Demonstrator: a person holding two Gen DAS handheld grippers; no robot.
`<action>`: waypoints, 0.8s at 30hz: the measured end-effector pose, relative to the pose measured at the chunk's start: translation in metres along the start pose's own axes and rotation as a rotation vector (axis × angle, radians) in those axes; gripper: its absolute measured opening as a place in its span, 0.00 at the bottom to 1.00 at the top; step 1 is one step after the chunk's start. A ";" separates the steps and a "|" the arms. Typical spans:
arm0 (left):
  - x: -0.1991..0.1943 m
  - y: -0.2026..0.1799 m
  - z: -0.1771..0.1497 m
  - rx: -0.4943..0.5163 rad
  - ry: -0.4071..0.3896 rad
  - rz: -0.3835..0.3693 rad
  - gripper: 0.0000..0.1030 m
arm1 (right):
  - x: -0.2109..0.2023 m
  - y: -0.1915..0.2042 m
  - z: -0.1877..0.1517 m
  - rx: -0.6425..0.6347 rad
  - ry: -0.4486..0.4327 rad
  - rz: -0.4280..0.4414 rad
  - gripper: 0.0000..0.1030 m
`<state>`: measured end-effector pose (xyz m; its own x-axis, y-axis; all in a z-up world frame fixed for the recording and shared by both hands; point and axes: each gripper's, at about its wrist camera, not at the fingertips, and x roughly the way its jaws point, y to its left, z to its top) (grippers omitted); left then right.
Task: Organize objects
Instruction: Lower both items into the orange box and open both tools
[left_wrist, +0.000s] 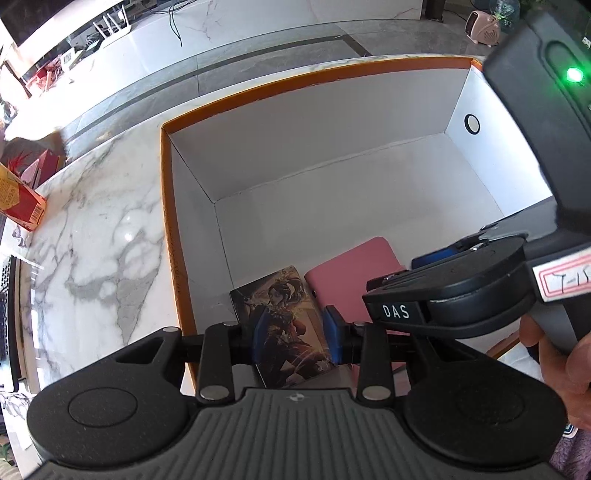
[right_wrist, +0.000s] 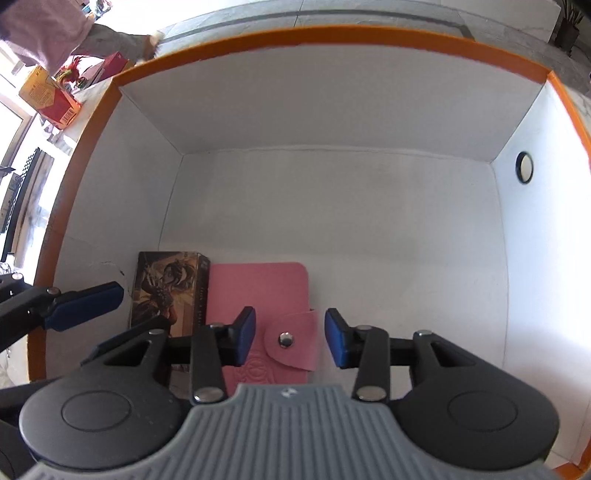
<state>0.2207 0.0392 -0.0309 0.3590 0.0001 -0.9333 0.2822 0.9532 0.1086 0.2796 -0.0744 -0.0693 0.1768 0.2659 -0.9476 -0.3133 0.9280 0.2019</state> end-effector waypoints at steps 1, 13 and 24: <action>0.000 0.000 0.000 -0.005 -0.002 -0.004 0.38 | 0.001 -0.001 0.000 0.009 0.012 0.005 0.32; -0.018 0.005 -0.010 -0.044 -0.074 -0.047 0.40 | -0.023 -0.006 -0.010 0.025 -0.034 0.069 0.31; -0.086 0.021 -0.075 -0.212 -0.246 -0.110 0.46 | -0.131 -0.011 -0.064 -0.018 -0.281 0.163 0.38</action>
<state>0.1293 0.0816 0.0260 0.5483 -0.1543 -0.8219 0.1492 0.9851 -0.0854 0.2000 -0.1357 0.0366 0.3725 0.4746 -0.7975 -0.3749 0.8630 0.3385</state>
